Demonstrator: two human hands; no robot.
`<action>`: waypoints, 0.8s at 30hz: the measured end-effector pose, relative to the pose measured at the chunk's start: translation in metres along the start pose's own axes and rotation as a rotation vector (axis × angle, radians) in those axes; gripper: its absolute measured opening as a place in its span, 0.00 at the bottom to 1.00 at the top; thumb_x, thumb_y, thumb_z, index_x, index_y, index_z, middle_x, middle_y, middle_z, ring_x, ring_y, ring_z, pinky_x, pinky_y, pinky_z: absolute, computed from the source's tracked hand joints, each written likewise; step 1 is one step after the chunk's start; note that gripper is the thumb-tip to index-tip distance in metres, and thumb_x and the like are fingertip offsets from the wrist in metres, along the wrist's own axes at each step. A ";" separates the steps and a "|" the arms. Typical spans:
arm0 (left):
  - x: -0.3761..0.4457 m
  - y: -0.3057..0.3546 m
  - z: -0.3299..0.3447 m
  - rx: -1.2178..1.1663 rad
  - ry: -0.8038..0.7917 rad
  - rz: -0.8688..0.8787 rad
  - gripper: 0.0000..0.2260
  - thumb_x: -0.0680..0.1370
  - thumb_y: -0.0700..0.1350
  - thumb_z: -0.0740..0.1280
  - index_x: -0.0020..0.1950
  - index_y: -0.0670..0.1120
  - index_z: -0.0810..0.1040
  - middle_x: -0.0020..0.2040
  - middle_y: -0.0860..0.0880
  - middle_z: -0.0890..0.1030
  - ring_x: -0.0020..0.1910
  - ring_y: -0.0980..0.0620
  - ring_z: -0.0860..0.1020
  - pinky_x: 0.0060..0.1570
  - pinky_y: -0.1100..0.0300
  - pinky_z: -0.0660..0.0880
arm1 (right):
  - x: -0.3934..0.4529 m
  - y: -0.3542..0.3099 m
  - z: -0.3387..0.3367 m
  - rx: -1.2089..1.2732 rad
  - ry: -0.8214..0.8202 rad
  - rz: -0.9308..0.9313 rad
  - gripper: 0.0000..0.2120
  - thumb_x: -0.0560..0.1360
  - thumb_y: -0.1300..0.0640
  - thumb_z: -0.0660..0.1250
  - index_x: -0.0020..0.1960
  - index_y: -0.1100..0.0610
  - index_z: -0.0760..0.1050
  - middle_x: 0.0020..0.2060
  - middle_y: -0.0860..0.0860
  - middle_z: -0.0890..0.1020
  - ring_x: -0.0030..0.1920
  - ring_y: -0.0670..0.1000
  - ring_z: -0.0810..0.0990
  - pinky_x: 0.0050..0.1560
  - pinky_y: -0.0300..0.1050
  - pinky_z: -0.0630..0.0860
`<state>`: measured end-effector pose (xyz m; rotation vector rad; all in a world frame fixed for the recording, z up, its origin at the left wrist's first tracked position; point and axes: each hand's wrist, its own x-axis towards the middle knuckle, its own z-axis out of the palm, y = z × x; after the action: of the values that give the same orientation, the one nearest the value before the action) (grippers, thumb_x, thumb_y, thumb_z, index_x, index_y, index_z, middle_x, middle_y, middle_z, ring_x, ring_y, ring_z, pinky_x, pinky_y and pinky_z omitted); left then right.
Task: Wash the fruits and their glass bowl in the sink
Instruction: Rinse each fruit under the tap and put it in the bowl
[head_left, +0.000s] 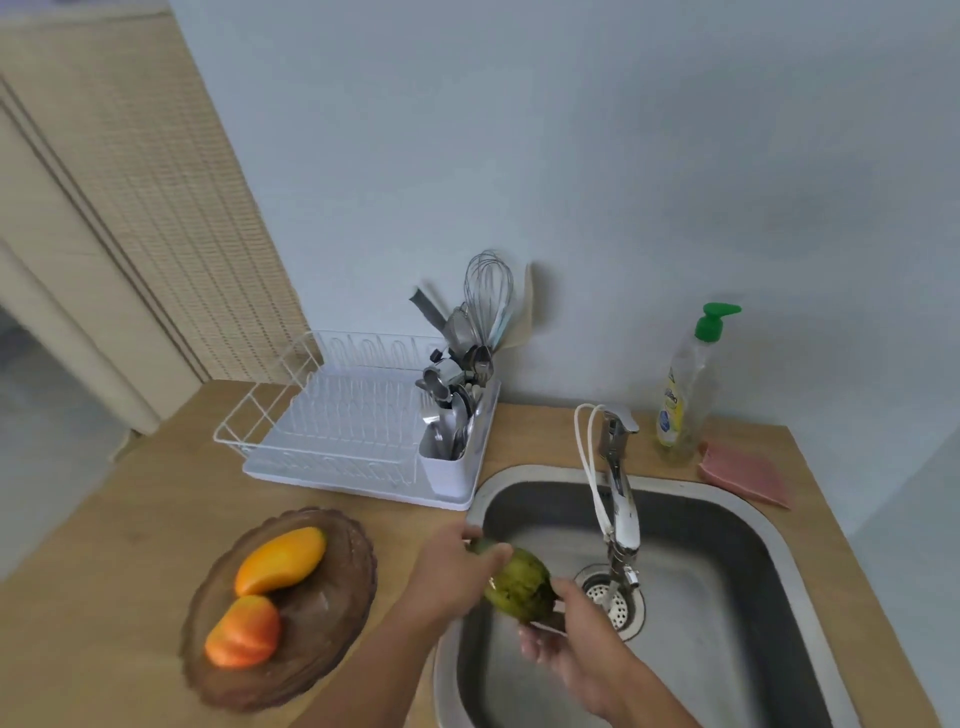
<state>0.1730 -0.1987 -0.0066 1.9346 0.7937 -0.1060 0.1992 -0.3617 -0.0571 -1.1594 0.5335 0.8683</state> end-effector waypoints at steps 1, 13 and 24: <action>-0.003 0.007 -0.022 0.019 0.026 0.048 0.27 0.71 0.59 0.75 0.67 0.49 0.79 0.58 0.51 0.81 0.54 0.51 0.81 0.58 0.49 0.82 | -0.006 -0.006 0.017 -0.034 -0.033 -0.030 0.15 0.85 0.53 0.59 0.60 0.65 0.75 0.45 0.64 0.82 0.31 0.55 0.78 0.28 0.45 0.74; -0.048 -0.060 -0.142 0.033 0.518 0.103 0.16 0.74 0.46 0.77 0.61 0.51 0.80 0.52 0.54 0.82 0.53 0.54 0.79 0.43 0.73 0.69 | 0.000 -0.048 0.212 -1.165 -0.305 -0.579 0.15 0.82 0.47 0.59 0.65 0.51 0.76 0.55 0.51 0.79 0.55 0.54 0.79 0.54 0.52 0.81; -0.044 -0.140 -0.116 0.296 0.485 -0.154 0.22 0.77 0.53 0.72 0.68 0.48 0.74 0.61 0.47 0.81 0.62 0.46 0.78 0.55 0.52 0.74 | 0.033 0.044 0.214 -1.826 -0.224 -0.758 0.21 0.85 0.42 0.50 0.69 0.50 0.72 0.65 0.54 0.80 0.68 0.60 0.73 0.68 0.61 0.70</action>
<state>0.0296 -0.0839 -0.0397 2.2094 1.3080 0.1702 0.1686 -0.1438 -0.0345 -2.5398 -1.1751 0.6366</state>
